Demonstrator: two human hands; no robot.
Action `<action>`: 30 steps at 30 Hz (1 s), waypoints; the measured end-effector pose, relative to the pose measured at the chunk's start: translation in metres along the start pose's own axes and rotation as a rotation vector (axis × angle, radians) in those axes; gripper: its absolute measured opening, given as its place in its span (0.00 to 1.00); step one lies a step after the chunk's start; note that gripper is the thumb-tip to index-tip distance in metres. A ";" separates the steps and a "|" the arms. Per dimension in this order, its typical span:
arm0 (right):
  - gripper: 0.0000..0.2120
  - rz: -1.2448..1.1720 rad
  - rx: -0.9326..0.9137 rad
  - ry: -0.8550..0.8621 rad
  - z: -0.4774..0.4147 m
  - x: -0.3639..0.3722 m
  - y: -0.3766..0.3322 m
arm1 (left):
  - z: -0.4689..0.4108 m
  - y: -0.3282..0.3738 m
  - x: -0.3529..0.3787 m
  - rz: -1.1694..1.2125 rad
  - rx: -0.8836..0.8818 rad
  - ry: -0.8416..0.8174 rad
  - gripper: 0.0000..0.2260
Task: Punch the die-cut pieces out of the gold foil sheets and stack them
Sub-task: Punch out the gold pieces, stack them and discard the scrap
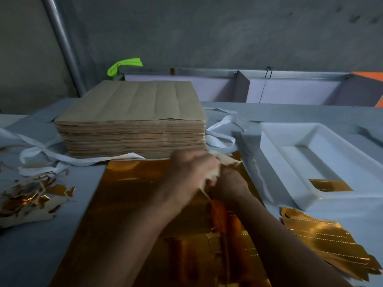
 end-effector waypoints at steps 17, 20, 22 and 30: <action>0.08 -0.195 0.112 -0.126 -0.029 0.027 -0.019 | 0.034 -0.143 -0.116 -0.185 -0.452 0.622 0.13; 0.09 -0.196 0.115 -0.141 -0.031 0.029 -0.022 | 0.032 -0.148 -0.114 -0.194 -0.460 0.606 0.12; 0.10 -0.230 0.119 -0.157 -0.033 0.030 -0.021 | 0.033 -0.149 -0.116 -0.163 -0.457 0.640 0.10; 0.13 -0.430 0.196 -0.256 -0.036 0.028 -0.018 | 0.035 -0.150 -0.117 -0.162 -0.409 0.638 0.10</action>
Point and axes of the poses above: each hand's wrist, its own z-axis away from the middle knuckle, its own x-axis out of the palm, y = z × x, the point moved 5 cm from there along -z, towards the middle knuckle, and after that the axes turned 9 degrees about -y, right-handed, at the moved point
